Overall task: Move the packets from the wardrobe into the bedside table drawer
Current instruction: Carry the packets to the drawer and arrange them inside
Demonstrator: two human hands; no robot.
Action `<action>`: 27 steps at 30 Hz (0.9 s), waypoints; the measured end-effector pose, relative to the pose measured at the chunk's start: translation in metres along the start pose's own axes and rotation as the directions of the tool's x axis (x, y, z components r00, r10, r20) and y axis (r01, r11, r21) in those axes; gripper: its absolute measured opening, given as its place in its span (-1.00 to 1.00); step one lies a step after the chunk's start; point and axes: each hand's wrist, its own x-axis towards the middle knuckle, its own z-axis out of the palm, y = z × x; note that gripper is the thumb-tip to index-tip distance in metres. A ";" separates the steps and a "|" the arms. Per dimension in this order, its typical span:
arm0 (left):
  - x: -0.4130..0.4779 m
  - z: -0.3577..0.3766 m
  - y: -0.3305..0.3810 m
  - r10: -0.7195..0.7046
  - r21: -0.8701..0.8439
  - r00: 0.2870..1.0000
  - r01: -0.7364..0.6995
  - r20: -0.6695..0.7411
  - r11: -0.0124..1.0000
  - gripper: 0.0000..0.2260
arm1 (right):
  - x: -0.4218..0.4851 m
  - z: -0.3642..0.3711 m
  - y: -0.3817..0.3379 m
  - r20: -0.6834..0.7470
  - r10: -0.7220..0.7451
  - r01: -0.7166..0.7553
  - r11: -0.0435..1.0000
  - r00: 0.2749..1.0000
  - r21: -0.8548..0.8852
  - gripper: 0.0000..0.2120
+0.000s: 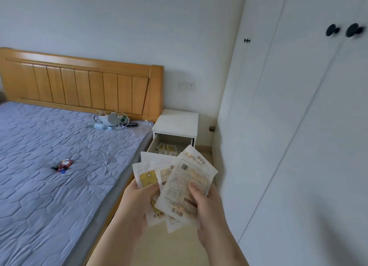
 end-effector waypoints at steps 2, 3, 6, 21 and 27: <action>0.039 -0.004 0.004 -0.027 -0.016 0.999 0.026 -0.041 1.000 -0.84 | 0.037 0.011 0.004 0.028 0.034 -0.034 0.999 0.999 -0.013 -0.81; 0.060 -0.004 0.007 -0.036 -0.030 0.998 0.035 -0.051 0.999 -0.84 | 0.057 0.018 0.005 0.031 0.047 -0.046 0.999 0.998 -0.024 -0.82; 0.129 -0.005 0.024 -0.054 -0.074 0.997 0.049 -0.053 0.996 -0.88 | 0.124 0.041 0.006 0.027 0.068 -0.067 0.997 0.997 -0.046 -0.85; 0.442 0.017 0.136 -0.141 0.066 0.989 0.144 -0.036 0.987 -0.88 | 0.418 0.140 -0.014 -0.223 0.111 -0.080 0.987 0.969 0.142 -0.84; 0.538 0.057 0.152 -0.173 0.088 0.985 0.174 -0.011 0.981 -0.85 | 0.529 0.146 -0.024 -0.159 0.137 -0.115 0.983 0.978 0.140 -0.82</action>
